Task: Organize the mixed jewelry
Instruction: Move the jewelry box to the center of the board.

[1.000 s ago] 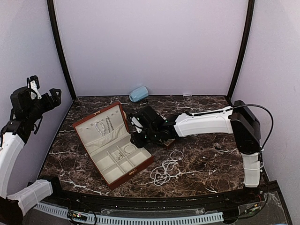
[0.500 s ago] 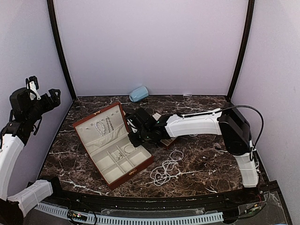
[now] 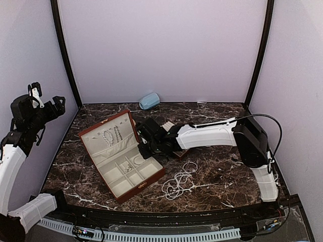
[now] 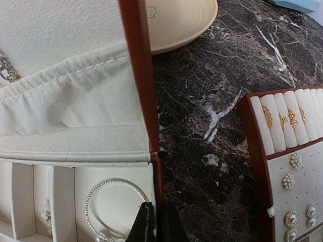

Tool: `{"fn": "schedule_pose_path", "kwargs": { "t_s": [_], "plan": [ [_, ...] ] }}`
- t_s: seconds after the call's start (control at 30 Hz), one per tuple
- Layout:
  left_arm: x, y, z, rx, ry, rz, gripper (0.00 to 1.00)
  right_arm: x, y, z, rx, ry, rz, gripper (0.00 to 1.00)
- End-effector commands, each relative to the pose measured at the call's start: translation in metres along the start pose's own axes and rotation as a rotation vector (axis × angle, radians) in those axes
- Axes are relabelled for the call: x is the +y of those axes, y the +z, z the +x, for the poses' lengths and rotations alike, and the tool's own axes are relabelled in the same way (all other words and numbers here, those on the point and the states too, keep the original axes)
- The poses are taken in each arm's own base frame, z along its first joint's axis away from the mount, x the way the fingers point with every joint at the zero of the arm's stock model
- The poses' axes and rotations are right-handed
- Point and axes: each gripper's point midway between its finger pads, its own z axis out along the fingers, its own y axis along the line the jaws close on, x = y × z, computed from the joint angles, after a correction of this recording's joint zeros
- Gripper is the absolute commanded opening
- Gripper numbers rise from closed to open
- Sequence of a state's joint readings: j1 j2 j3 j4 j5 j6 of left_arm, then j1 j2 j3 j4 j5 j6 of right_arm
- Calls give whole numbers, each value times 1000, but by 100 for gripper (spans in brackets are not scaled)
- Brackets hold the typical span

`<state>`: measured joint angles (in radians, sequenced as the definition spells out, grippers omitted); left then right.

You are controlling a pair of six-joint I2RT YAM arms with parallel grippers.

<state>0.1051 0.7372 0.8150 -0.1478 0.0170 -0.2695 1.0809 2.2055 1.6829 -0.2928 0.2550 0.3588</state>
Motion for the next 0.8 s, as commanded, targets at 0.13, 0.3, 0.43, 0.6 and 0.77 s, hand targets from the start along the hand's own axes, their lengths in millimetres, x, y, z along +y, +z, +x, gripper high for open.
{"fn": "schedule_pose_path", "kwargs": {
  "t_s": [0.13,0.3,0.43,0.6,0.77],
  "plan": [
    [3,-5,-2,-19,10,-8,99,-3,-11,-21,-99,121,49,0],
    [3,-6,-3,-25,10,-8,99,-24,-14,-24,-115,200,148,0],
    [2,-8,-4,-30,11,-6,99,-40,-18,-27,-141,287,212,0],
    [2,-10,-6,-39,11,-5,99,-57,-25,-32,-189,357,281,0],
    [3,-10,-5,-38,9,-6,99,-74,-26,-34,-223,408,341,0]
  ]
}}
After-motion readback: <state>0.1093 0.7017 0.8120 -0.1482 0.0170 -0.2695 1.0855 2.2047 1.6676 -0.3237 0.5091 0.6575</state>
